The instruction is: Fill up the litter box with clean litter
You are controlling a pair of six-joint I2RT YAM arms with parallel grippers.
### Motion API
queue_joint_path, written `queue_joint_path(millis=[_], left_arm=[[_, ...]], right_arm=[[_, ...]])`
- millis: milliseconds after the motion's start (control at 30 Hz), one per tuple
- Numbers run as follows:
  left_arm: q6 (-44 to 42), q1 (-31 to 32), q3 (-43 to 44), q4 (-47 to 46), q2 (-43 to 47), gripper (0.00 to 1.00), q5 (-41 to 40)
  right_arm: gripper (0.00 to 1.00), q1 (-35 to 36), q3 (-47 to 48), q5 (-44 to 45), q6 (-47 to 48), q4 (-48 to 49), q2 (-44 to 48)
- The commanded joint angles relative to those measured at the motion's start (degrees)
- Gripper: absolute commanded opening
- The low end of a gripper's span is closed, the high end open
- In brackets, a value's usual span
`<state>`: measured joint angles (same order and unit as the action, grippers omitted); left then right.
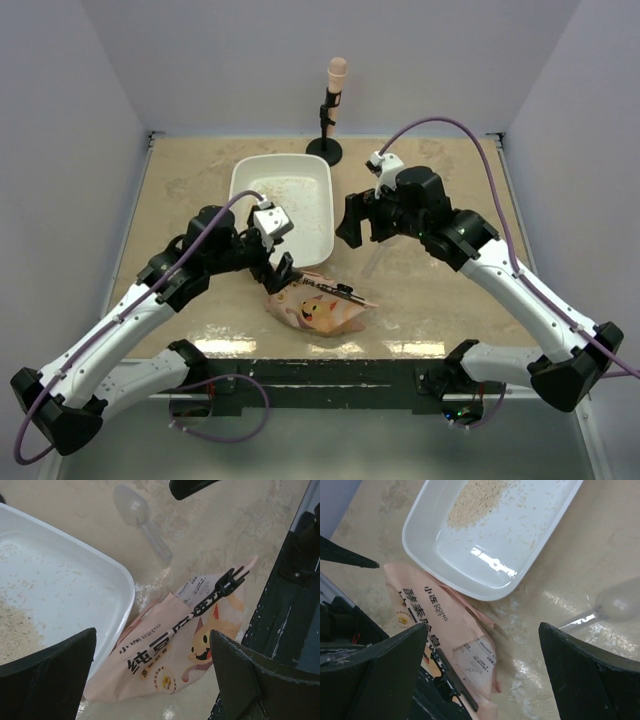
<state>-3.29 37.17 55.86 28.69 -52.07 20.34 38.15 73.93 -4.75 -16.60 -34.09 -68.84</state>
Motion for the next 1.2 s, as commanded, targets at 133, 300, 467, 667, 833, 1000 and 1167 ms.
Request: queue_joint_path(millis=[133,300,467,667,833,1000,1167], left_arm=[[-9.1,0.5,-4.9,-3.6,-2.6,1.0,11.4],[-13.9,0.5,-1.2,-2.0,-8.1,1.0,12.6],[-14.6,1.1,-1.4,-2.1,-14.8,1.0,14.3],[-15.6,1.9,-3.0,-2.1,-16.6,1.0,11.7],[-15.5,1.9,-4.3,-1.1,-16.6,1.0,12.0],[-14.9,2.3,-7.2,-2.2,-15.7,0.85,10.7],[-14.4,2.6,-8.2,-2.9,-15.5,0.29,10.5]], right_arm=[[0.98,0.0,-2.3,-5.5,-0.9,-1.8,5.7],[0.98,0.1,-3.6,-5.8,-0.4,-2.0,8.8],[0.98,0.1,-5.4,-8.6,0.5,-2.2,9.6],[0.98,0.1,-6.3,-10.0,1.7,-2.0,10.8],[0.98,0.0,-8.3,-11.4,1.8,-1.1,10.9],[0.98,0.1,-9.7,-11.2,1.4,-0.8,10.5],[0.98,0.1,-9.7,-10.6,1.4,-1.4,10.7]])
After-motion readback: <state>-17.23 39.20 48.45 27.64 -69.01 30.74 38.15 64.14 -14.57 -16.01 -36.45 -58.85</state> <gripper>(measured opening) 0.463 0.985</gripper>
